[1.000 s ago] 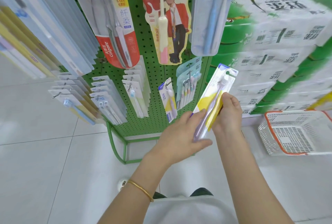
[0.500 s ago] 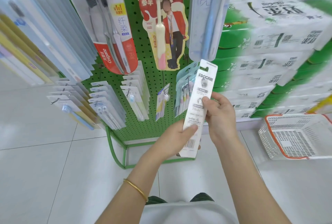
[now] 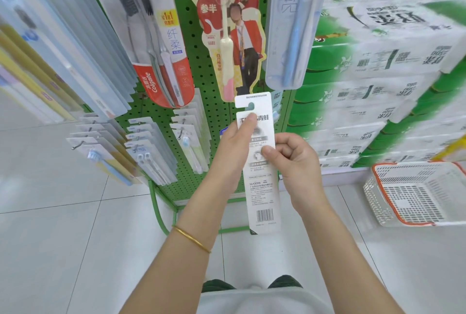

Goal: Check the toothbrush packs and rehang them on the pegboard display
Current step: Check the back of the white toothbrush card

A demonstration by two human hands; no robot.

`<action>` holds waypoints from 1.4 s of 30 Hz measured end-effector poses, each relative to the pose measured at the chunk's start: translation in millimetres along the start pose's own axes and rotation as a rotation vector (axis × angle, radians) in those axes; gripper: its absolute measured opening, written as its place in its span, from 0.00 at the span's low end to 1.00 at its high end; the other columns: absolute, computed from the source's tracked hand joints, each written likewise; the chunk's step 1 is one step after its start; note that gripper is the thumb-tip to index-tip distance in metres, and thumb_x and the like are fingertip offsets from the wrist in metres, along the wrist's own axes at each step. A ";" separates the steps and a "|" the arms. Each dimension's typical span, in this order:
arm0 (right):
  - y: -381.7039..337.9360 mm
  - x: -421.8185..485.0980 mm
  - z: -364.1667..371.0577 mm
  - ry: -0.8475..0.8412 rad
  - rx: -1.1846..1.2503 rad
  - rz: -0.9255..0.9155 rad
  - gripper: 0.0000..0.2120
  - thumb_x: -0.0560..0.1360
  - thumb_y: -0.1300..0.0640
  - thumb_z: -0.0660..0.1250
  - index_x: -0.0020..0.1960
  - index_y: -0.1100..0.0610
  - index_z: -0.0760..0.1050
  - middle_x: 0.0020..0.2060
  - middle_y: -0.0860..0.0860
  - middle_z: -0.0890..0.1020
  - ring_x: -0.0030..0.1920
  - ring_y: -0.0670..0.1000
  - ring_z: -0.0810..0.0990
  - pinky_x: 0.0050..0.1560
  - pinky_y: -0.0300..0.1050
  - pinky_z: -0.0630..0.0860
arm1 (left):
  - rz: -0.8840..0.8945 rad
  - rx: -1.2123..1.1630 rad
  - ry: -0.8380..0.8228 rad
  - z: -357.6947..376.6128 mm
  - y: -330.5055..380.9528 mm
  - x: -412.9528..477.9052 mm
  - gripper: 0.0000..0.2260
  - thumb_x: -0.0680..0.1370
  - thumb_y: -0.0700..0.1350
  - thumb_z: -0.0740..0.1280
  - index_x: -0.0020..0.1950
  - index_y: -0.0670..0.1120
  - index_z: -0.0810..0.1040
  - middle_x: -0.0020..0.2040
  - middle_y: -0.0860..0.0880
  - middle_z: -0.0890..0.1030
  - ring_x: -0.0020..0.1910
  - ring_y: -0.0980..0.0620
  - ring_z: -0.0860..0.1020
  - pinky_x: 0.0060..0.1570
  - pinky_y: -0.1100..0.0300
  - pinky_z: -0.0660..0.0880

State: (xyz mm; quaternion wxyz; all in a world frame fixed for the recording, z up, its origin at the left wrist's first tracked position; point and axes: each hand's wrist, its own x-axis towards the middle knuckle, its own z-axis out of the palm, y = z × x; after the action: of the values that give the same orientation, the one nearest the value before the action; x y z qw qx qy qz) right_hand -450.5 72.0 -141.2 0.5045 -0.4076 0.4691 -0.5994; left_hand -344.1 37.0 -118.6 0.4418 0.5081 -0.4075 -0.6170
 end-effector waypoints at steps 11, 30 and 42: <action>-2.8 1.3 -3.1 0.017 0.012 -0.001 0.08 0.74 0.70 0.66 0.47 0.59 0.76 0.30 0.47 0.83 0.33 0.45 0.81 0.36 0.39 0.78 | 0.077 0.008 -0.180 -6.3 -2.0 -6.9 0.19 0.74 0.49 0.64 0.62 0.42 0.73 0.57 0.42 0.80 0.54 0.44 0.79 0.60 0.40 0.74; 12.7 -22.8 -18.7 0.205 0.064 0.069 0.08 0.74 0.70 0.66 0.50 0.60 0.77 0.32 0.50 0.83 0.33 0.47 0.82 0.35 0.37 0.77 | -0.020 0.045 -0.274 7.4 -24.6 -1.6 0.06 0.78 0.43 0.65 0.55 0.47 0.76 0.52 0.45 0.83 0.51 0.46 0.81 0.55 0.46 0.76; 18.6 -52.8 -126.7 0.502 -0.056 0.232 0.05 0.75 0.65 0.67 0.51 0.60 0.77 0.35 0.56 0.83 0.35 0.49 0.82 0.38 0.44 0.79 | -0.247 0.066 -0.357 128.4 -81.9 4.2 0.09 0.82 0.43 0.60 0.60 0.42 0.74 0.53 0.39 0.82 0.51 0.39 0.81 0.52 0.45 0.78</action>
State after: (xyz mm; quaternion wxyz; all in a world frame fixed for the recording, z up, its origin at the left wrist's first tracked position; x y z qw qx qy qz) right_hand -559.9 142.3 -189.0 0.4263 -0.2036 0.6396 -0.6064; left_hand -481.9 62.6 -178.2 0.2670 0.4509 -0.4339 -0.7329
